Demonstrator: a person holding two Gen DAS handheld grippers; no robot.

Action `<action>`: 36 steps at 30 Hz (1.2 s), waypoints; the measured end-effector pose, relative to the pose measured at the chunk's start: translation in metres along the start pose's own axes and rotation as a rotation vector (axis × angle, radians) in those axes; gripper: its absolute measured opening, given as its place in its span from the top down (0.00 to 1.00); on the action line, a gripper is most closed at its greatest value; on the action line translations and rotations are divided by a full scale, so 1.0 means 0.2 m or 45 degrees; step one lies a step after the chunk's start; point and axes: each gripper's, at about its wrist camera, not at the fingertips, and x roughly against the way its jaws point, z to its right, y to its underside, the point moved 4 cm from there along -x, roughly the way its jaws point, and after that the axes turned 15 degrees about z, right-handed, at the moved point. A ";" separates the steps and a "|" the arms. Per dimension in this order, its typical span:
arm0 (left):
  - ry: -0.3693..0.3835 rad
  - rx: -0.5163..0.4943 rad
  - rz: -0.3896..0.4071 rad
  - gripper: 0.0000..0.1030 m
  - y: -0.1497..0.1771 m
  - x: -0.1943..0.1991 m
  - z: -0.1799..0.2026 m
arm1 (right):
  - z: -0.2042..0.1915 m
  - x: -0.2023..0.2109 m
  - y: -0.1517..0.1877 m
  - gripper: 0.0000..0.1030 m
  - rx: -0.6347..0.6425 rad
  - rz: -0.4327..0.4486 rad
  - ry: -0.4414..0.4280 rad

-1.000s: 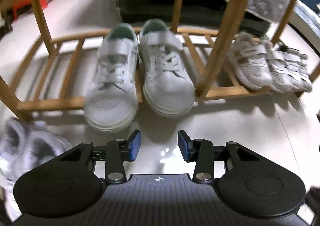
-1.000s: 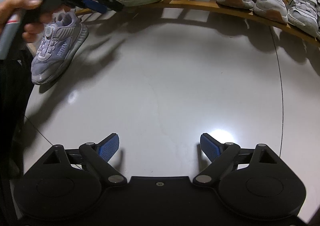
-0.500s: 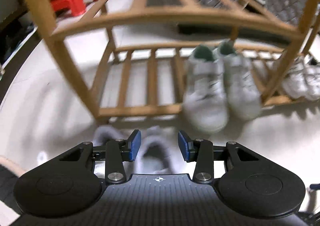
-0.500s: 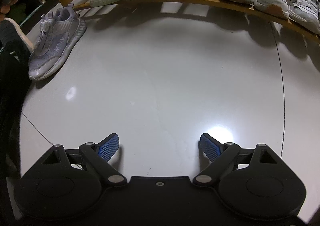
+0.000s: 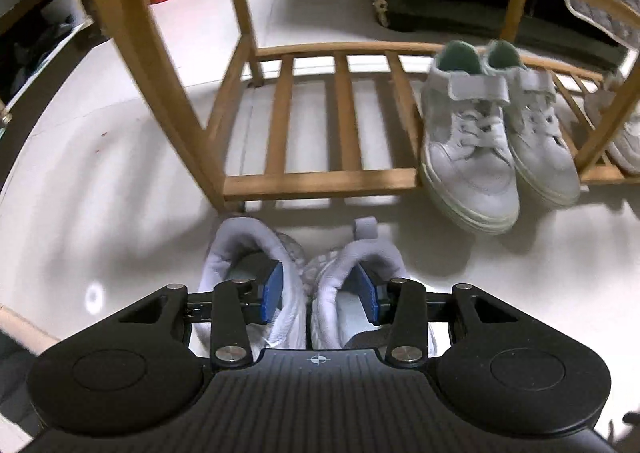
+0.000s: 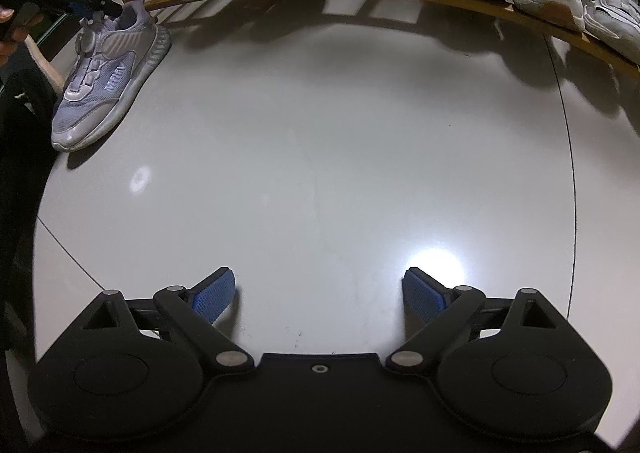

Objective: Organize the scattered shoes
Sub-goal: 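Grip both lavender sneakers at their heels with the left tool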

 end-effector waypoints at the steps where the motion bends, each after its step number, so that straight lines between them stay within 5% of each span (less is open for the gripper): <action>1: 0.006 -0.012 -0.009 0.59 0.01 -0.01 0.01 | 0.00 0.00 0.00 0.09 0.001 0.000 -0.001; 12: -0.002 -0.051 -0.057 0.60 0.04 -0.10 0.01 | 0.00 0.00 0.00 0.06 0.007 0.007 -0.004; 25: 0.009 -0.142 -0.056 0.73 0.05 -0.12 0.03 | 0.00 -0.01 -0.01 0.05 0.004 0.008 -0.010; 36: -0.014 -0.152 -0.116 0.61 0.04 -0.17 0.03 | 0.00 -0.02 -0.01 0.04 0.012 0.008 -0.010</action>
